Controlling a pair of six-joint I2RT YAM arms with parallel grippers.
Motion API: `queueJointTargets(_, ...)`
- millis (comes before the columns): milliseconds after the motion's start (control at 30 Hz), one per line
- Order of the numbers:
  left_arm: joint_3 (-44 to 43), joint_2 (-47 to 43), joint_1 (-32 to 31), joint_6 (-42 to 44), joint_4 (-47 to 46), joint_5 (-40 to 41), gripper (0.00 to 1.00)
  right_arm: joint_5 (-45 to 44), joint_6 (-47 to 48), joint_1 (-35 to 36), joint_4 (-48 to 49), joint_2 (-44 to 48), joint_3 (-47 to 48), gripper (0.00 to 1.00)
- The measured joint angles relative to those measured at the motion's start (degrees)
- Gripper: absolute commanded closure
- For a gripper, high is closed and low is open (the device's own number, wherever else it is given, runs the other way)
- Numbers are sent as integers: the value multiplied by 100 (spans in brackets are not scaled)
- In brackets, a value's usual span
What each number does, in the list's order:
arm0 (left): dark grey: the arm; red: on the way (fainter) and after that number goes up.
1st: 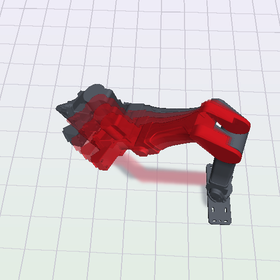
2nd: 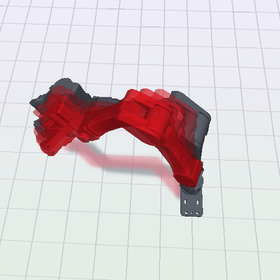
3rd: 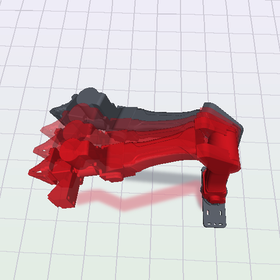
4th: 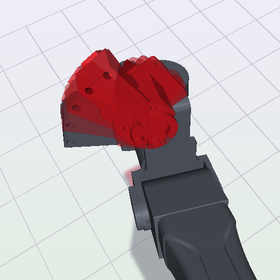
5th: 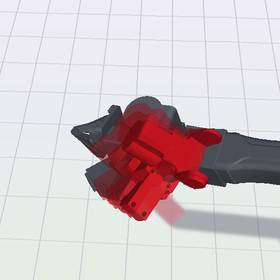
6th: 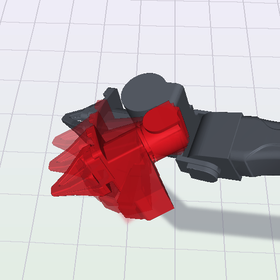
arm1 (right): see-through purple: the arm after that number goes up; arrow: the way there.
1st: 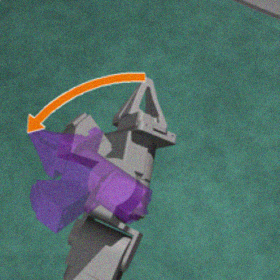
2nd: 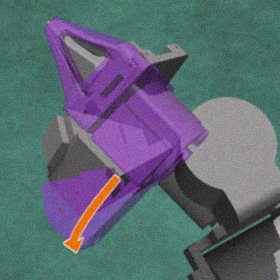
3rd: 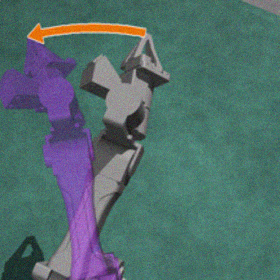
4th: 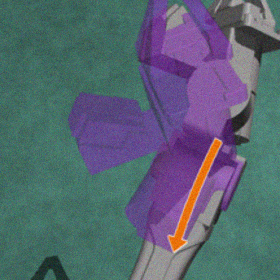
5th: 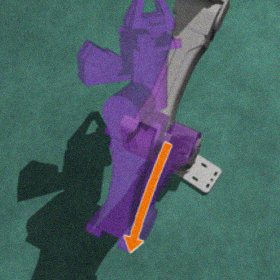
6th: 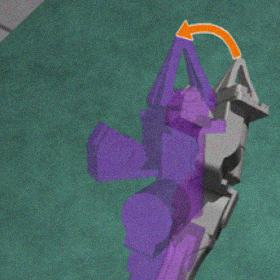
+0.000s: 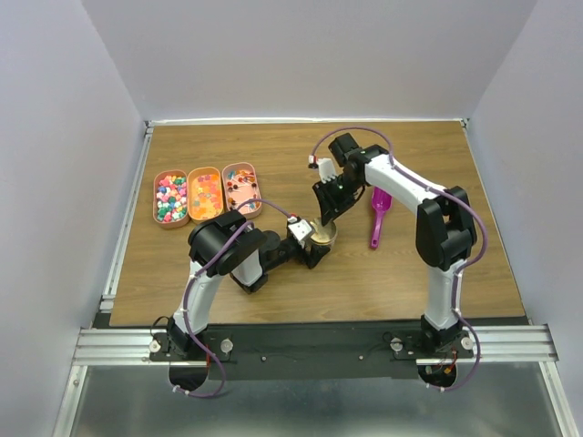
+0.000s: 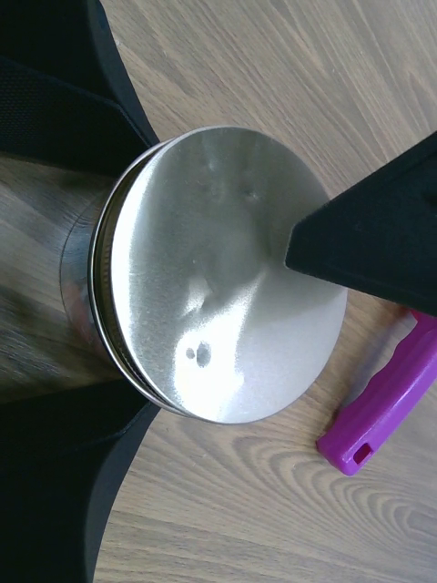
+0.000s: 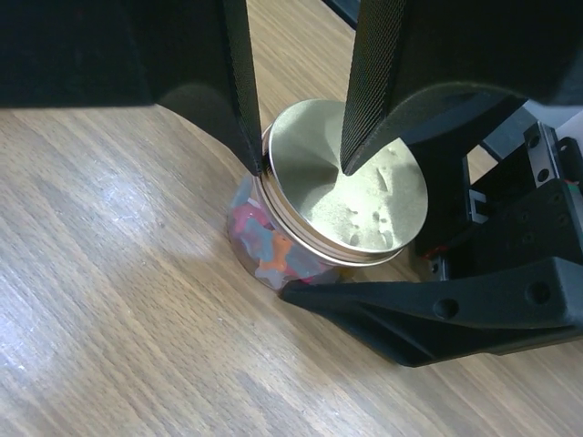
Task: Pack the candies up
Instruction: Screw the bottle lid onto the packing bottle.
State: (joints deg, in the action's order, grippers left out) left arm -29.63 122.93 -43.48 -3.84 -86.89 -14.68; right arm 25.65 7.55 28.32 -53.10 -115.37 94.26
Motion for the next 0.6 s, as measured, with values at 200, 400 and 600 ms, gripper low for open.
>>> queueJointTargets(200, 0, 0, 0, 0, 0, 0, 26, -280, 4, 101, -87, -26, 79, 58)
queueJointTargets(400, -4, 0, 0, 0, 0, 2, 26, -533, -4, 164, -125, -24, 83, 65)
queueJointTargets(600, -42, 0, 0, 2, 0, 2, 26, -750, -157, 192, -35, 197, -195, 74)
